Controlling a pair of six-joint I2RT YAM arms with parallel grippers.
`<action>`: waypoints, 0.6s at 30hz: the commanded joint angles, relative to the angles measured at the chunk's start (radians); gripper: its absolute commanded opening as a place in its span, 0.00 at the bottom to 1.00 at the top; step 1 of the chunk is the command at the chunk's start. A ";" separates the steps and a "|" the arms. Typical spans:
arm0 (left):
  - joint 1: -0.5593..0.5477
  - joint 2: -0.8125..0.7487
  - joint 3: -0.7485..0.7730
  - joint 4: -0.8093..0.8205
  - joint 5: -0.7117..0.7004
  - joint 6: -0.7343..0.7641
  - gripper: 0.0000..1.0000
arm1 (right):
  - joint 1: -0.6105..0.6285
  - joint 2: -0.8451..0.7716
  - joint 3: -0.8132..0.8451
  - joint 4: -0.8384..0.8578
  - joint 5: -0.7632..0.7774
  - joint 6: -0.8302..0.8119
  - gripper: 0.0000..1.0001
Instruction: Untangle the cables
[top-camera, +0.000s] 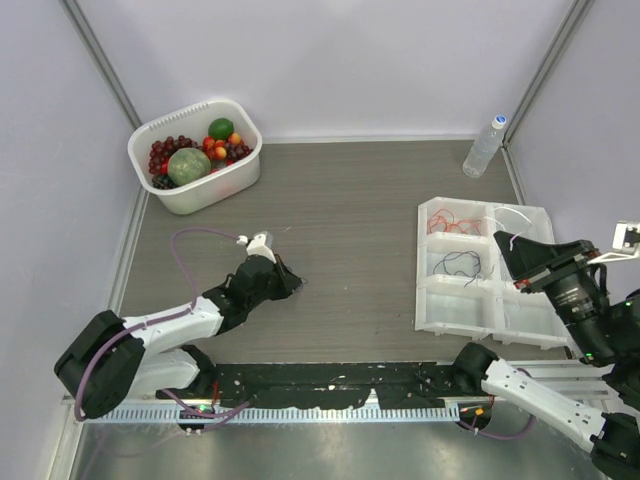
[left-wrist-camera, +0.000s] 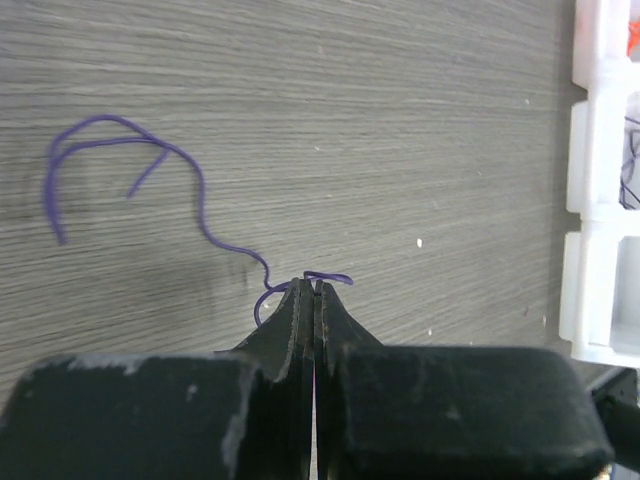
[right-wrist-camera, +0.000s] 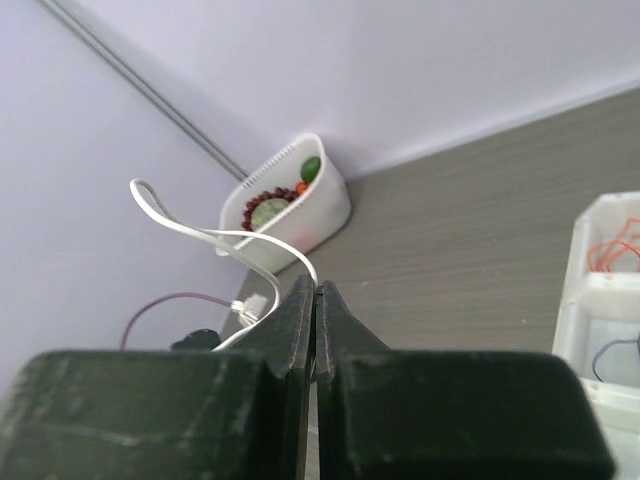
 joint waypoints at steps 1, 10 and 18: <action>0.005 0.040 0.010 0.170 0.111 0.026 0.00 | 0.003 0.048 0.069 0.050 -0.066 -0.057 0.01; 0.005 0.057 -0.013 0.226 0.211 0.033 0.00 | 0.003 0.088 -0.004 0.090 -0.065 -0.071 0.01; 0.005 0.048 -0.024 0.232 0.203 0.037 0.00 | 0.003 0.016 -0.123 -0.010 0.021 0.011 0.01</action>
